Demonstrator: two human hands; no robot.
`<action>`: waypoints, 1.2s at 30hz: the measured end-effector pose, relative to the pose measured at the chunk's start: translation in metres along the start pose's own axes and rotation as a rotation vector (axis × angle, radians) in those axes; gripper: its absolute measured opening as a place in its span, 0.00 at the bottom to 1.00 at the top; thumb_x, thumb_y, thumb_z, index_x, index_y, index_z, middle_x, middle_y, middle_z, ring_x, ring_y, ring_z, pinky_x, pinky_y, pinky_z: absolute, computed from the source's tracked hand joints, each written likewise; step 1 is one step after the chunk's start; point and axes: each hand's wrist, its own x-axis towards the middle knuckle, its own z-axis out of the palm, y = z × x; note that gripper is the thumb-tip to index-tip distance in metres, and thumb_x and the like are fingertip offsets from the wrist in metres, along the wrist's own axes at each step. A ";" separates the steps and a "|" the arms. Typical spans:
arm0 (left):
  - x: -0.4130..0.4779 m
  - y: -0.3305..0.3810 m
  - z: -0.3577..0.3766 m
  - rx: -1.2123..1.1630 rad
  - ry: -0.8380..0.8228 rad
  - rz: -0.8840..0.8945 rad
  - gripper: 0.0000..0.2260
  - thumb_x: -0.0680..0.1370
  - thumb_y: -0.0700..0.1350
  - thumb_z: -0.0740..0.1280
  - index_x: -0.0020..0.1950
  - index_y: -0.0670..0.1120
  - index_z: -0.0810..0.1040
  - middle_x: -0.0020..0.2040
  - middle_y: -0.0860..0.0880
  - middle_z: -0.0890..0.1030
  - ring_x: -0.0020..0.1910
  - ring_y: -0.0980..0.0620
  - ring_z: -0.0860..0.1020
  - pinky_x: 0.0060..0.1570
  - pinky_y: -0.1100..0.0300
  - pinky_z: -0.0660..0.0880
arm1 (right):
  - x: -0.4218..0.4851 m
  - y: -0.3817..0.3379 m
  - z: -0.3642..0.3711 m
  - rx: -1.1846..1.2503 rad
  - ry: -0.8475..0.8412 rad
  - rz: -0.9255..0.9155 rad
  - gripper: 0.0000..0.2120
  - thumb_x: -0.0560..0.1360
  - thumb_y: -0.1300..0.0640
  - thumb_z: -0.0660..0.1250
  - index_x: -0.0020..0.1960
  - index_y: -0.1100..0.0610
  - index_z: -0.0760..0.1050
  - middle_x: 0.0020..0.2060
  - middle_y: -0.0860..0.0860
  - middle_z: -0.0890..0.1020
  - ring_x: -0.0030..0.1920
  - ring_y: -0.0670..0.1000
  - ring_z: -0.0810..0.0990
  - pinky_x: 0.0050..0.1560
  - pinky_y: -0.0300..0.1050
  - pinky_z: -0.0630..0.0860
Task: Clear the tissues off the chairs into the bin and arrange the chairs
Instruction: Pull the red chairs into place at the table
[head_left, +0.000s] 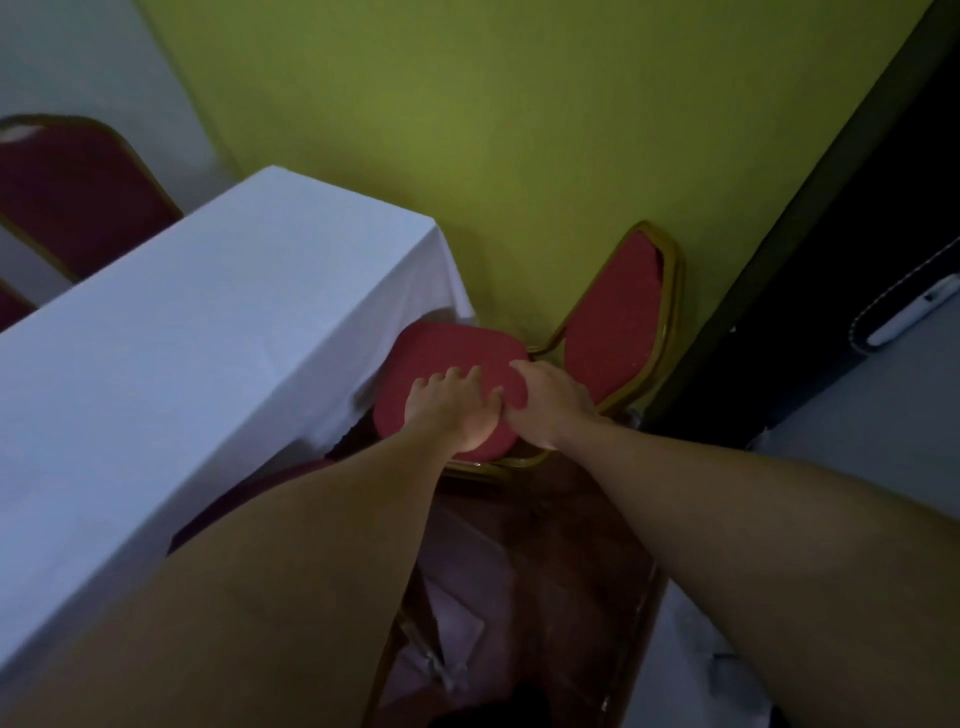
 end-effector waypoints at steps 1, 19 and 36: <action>0.006 0.005 0.000 -0.004 -0.001 -0.002 0.30 0.82 0.61 0.47 0.80 0.48 0.58 0.77 0.42 0.65 0.74 0.39 0.65 0.72 0.41 0.61 | 0.006 0.006 -0.002 -0.003 0.000 -0.001 0.32 0.76 0.42 0.63 0.77 0.50 0.62 0.74 0.52 0.68 0.73 0.56 0.67 0.69 0.59 0.68; 0.173 0.030 -0.032 -0.123 -0.080 -0.079 0.28 0.82 0.62 0.48 0.73 0.45 0.68 0.70 0.40 0.72 0.67 0.38 0.73 0.65 0.43 0.66 | 0.165 0.058 -0.049 0.074 -0.095 0.020 0.35 0.76 0.42 0.67 0.78 0.53 0.61 0.71 0.55 0.71 0.70 0.58 0.70 0.67 0.53 0.71; 0.227 0.016 0.038 -0.612 -0.214 -0.510 0.29 0.82 0.62 0.50 0.77 0.45 0.61 0.74 0.39 0.67 0.69 0.37 0.70 0.68 0.42 0.67 | 0.329 0.079 -0.015 -0.112 -0.471 -0.241 0.45 0.61 0.30 0.65 0.72 0.51 0.67 0.65 0.53 0.78 0.62 0.56 0.78 0.63 0.54 0.76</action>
